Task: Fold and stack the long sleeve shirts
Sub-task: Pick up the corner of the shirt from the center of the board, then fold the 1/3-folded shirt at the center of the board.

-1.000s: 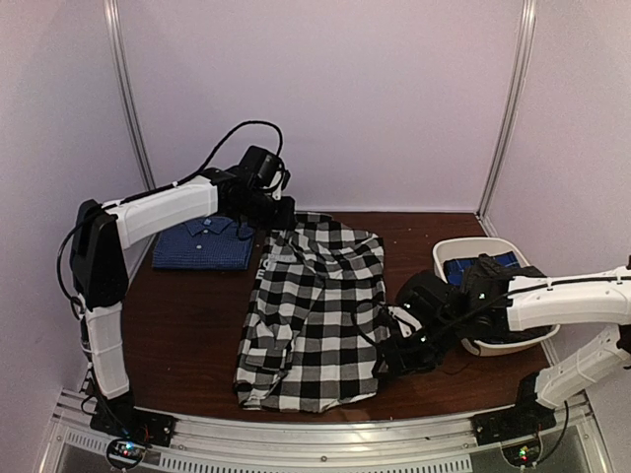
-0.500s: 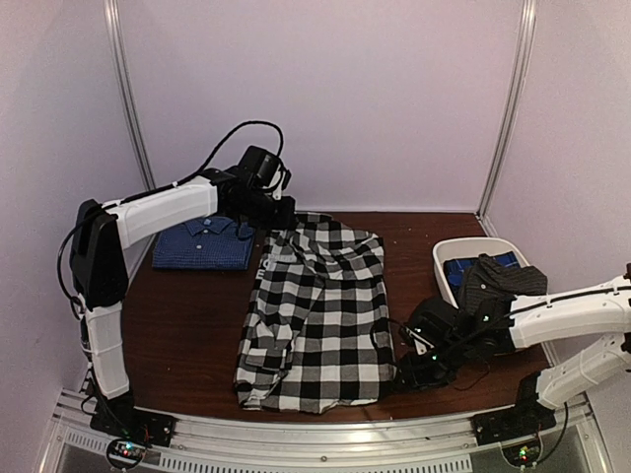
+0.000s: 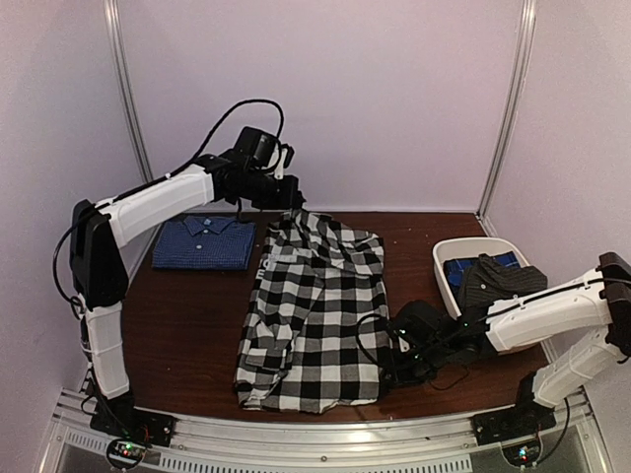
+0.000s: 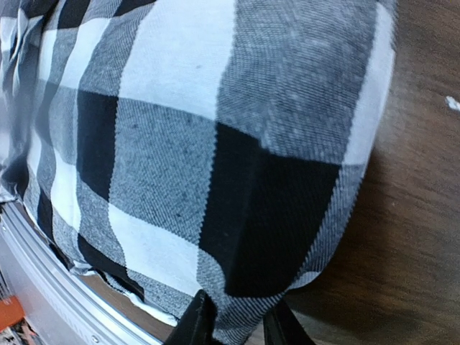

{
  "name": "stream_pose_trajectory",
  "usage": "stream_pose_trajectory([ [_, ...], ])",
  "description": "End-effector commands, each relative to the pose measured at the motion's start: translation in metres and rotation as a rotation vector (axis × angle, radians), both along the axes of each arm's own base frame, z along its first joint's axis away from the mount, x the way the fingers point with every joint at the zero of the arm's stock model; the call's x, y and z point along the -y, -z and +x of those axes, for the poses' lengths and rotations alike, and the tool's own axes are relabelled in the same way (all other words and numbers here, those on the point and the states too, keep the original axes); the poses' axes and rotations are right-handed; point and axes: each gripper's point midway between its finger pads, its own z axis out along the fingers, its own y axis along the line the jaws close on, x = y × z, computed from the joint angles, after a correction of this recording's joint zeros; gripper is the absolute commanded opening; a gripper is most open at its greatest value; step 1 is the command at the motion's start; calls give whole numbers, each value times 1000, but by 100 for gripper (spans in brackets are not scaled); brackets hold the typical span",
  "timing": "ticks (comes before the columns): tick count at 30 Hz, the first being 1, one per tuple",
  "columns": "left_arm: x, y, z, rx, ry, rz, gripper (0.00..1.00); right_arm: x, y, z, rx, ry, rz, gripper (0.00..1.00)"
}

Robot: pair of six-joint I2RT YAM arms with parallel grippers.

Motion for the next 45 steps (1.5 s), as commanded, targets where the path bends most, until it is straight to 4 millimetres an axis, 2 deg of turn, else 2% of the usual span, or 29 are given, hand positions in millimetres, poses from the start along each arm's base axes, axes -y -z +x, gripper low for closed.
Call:
stream_pose_trajectory([
  [1, 2, -56, 20, 154, -3, -69, 0, 0, -4, 10, 39, 13, -23, 18],
  [5, -3, -79, 34, 205, -9, -109, 0, 6, -13, 8, 27, -4, -73, 6],
  [9, -9, -104, 44, 262, -5, -154, 0, 9, -22, 5, 9, -45, -129, 3],
  [13, -22, -119, 53, 295, -21, -169, 0, -5, -38, 7, 1, -90, -130, 3],
  [16, -38, -124, 62, 302, -44, -178, 0, -22, -47, 11, -2, -125, -127, 3],
  [21, -69, -127, 76, 302, -74, -186, 0, -60, -57, 14, -31, -208, -65, 3],
  [29, -105, -119, 82, 294, -116, -173, 0, -116, -49, 17, -93, -335, 10, 3],
  [36, -126, -118, 84, 291, -155, -168, 0, -141, -38, 14, -140, -396, 64, 4],
  [45, -135, -128, 87, 308, -173, -170, 0, -166, -52, 24, -116, -444, 99, 5],
])
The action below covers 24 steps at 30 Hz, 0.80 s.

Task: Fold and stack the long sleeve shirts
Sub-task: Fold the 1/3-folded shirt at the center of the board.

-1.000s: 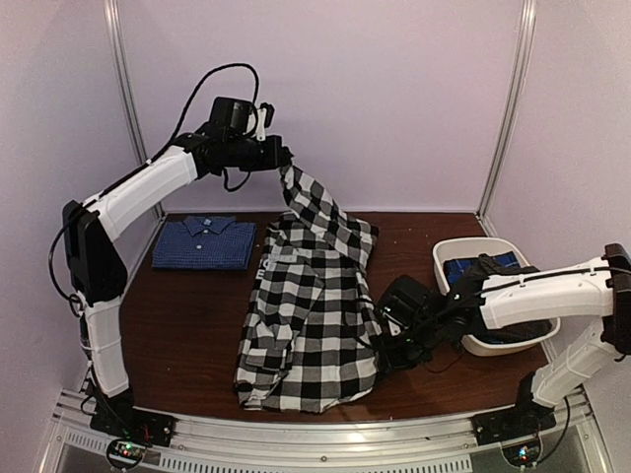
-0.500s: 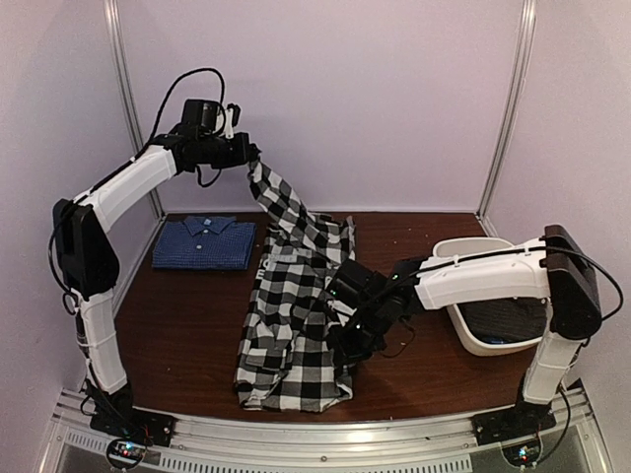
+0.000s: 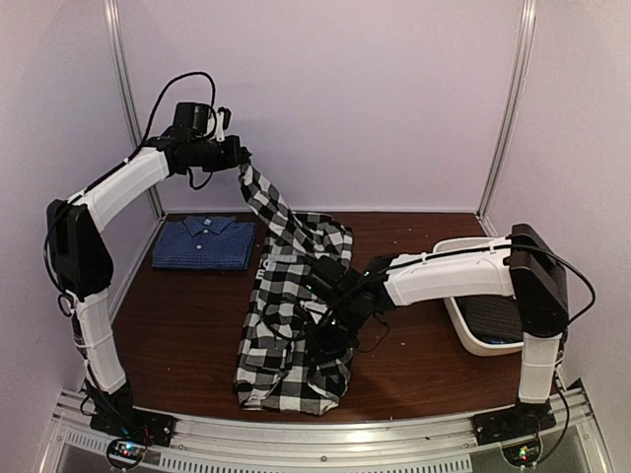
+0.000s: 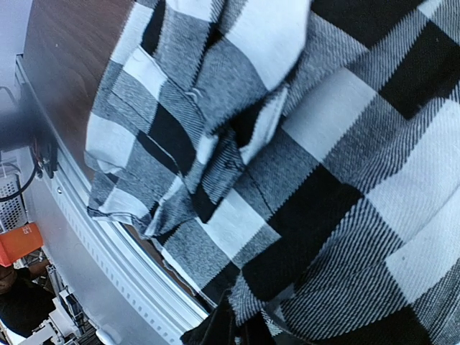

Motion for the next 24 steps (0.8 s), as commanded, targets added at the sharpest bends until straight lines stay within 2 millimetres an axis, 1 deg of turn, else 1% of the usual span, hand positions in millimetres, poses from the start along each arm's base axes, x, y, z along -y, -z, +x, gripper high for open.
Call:
stream_pose_trajectory([
  [1, -7, -49, -3, 118, -2, -31, 0, -18, -14, 1, 7, -46, 54, 5],
  [6, -12, -55, -4, 126, -14, -29, 0, -24, -17, 2, 7, -57, 67, 6],
  [10, -15, -48, -3, 112, -23, -17, 0, -27, -15, 3, 11, -61, 76, 9],
  [12, -16, -42, -3, 99, -29, -10, 0, -25, -14, 6, 32, -67, 70, 18],
  [13, -17, -38, -3, 93, -31, -5, 0, -24, -14, 9, 56, -67, 62, 24],
  [15, -18, -31, -2, 81, -37, 5, 0, -20, -21, 13, 108, -74, 61, 38],
  [17, -20, -24, 0, 69, -44, 13, 0, -15, -32, 17, 170, -74, 66, 47],
  [19, -22, -17, 0, 56, -48, 19, 0, -6, -42, 20, 231, -67, 66, 53],
  [21, -25, -12, 0, 48, -54, 23, 0, 5, -45, 21, 289, -49, 58, 54],
  [23, -26, -10, 0, 42, -53, 22, 0, 23, -40, 22, 348, -17, 18, 53],
  [24, -26, -9, 0, 40, -52, 23, 0, 32, -35, 18, 367, -13, -4, 52],
])
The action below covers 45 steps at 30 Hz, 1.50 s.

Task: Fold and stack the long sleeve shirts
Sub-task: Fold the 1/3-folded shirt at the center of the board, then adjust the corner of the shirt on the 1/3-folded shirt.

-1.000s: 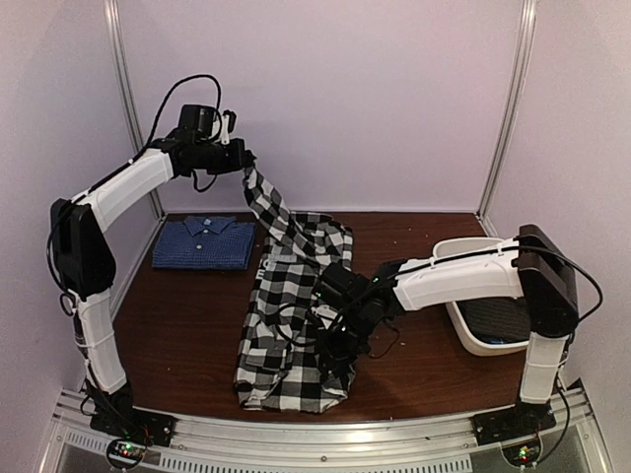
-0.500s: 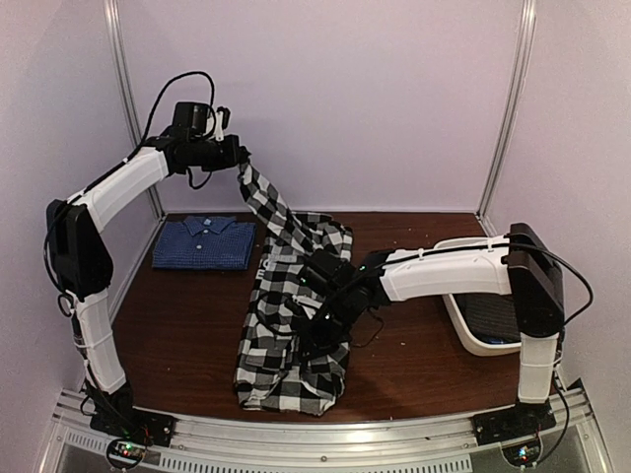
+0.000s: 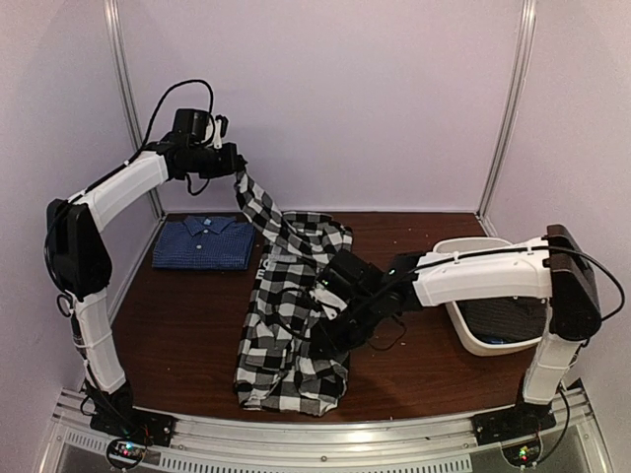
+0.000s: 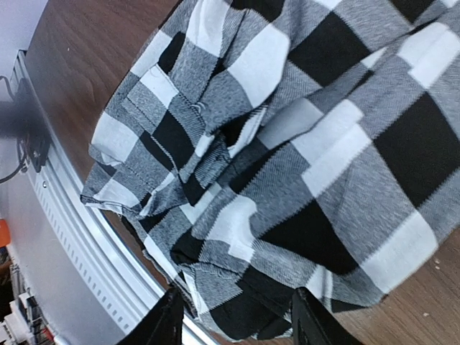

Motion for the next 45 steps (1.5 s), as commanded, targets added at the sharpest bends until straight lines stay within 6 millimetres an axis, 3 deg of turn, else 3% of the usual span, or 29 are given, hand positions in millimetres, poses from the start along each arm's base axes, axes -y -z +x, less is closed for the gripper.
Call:
stream_pose_trajectory([
  [1, -12, -25, -2, 69, -17, -3, 0, 31, -7, 2, 187, 50, -35, 52],
  [7, -10, -22, -3, 61, -7, -8, 0, 45, 9, -16, 267, 59, -67, 46],
  [13, -9, -20, -4, 54, -1, -11, 0, 58, 31, -7, 345, 93, -150, 38],
  [20, -9, -21, -5, 57, -2, -12, 0, 52, 40, -5, 350, 101, -139, 31],
  [36, -7, -17, -3, 48, 6, -15, 0, 52, 50, -21, 303, 75, -128, 29],
  [41, -6, -14, -2, 42, 8, -15, 0, 46, 49, -27, 272, 65, -103, 23],
  [45, -6, -16, -1, 47, 8, -17, 0, 44, 46, -31, 263, 61, -96, 12],
])
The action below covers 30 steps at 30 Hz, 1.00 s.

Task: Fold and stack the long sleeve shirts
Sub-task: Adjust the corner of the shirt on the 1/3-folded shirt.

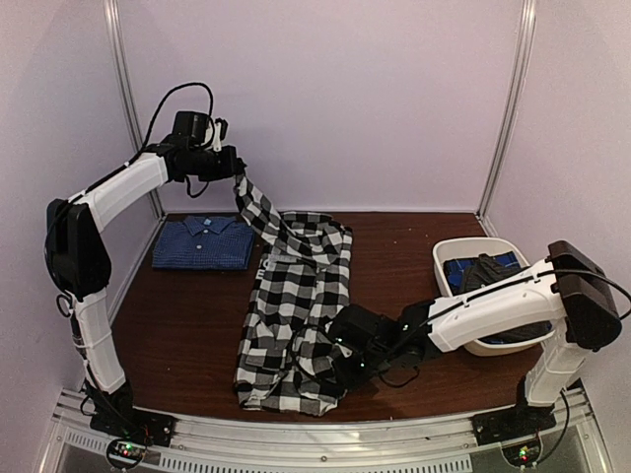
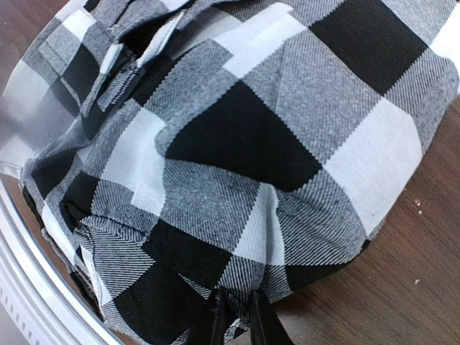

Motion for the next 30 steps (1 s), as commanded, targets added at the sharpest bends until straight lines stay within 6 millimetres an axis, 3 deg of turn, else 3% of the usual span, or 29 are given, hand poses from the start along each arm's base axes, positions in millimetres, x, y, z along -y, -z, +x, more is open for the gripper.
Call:
stream_pose_trajectory([
  [1, -3, -26, 0, 71, 6, -20, 0, -5, -3, -8, -20, -9, 21, 9],
  [3, -3, -27, 0, 72, 7, -21, 0, -6, -6, -10, -25, -13, 25, 0],
  [8, -2, -26, 1, 71, 8, -20, 0, -8, -20, -20, -38, -41, 33, 0],
  [13, -2, -25, 4, 74, 6, -14, 0, -10, -30, -42, -76, -97, 29, 0],
  [18, -1, -23, 6, 72, 9, -17, 0, -11, -19, -63, -130, -140, 21, 0],
  [23, -1, -24, 7, 73, 8, -14, 0, -8, -2, -70, -164, -151, -13, 0],
  [26, -1, -25, 7, 75, 9, -13, 0, -3, -3, -65, -139, -136, -43, 9],
  [30, 3, -30, 6, 79, 34, -22, 0, -8, -29, -47, -63, -108, -21, 31],
])
